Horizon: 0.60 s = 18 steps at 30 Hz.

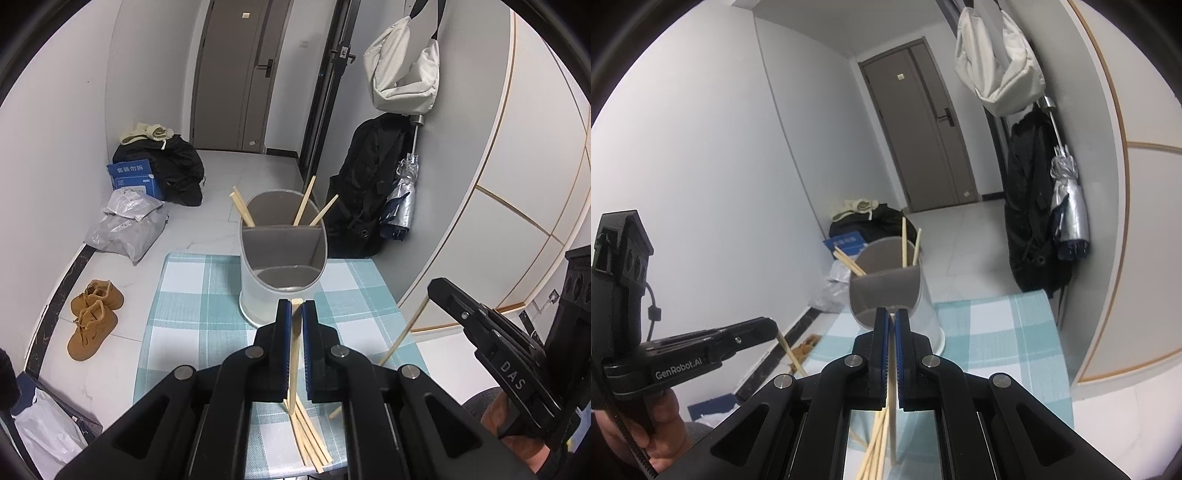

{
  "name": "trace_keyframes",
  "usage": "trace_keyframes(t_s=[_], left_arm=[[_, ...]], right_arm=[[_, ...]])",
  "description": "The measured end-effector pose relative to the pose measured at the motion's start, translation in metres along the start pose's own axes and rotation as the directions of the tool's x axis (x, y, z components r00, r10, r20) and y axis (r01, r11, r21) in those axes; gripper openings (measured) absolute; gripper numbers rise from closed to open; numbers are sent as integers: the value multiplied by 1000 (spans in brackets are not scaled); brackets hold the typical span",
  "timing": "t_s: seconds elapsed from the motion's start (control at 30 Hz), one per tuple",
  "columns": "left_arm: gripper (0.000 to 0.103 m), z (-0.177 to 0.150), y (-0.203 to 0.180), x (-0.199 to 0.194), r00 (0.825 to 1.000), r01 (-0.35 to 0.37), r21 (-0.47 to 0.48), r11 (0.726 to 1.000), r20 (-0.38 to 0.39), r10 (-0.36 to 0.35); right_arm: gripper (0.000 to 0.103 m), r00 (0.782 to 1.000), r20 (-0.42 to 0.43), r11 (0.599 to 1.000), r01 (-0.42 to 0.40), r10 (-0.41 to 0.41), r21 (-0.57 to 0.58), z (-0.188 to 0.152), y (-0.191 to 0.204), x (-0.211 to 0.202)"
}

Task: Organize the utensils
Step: 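Carry both chopsticks over the white holder and open both grippers to drop them in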

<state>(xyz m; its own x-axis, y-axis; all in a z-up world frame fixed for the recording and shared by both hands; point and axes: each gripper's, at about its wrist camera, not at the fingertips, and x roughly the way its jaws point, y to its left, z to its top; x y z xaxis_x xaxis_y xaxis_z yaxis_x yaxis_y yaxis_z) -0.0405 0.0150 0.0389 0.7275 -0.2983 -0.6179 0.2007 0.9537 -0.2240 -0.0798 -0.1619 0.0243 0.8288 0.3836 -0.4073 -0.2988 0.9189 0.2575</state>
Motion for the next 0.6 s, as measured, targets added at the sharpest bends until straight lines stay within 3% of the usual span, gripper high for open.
trace_keyframes(t_s=[0.6], left_arm=[[2,91,-13,-8,996,88,-48,995,18,-87]], right_arm=[[3,997,46,998,-54,55,-15,90,-3,22]])
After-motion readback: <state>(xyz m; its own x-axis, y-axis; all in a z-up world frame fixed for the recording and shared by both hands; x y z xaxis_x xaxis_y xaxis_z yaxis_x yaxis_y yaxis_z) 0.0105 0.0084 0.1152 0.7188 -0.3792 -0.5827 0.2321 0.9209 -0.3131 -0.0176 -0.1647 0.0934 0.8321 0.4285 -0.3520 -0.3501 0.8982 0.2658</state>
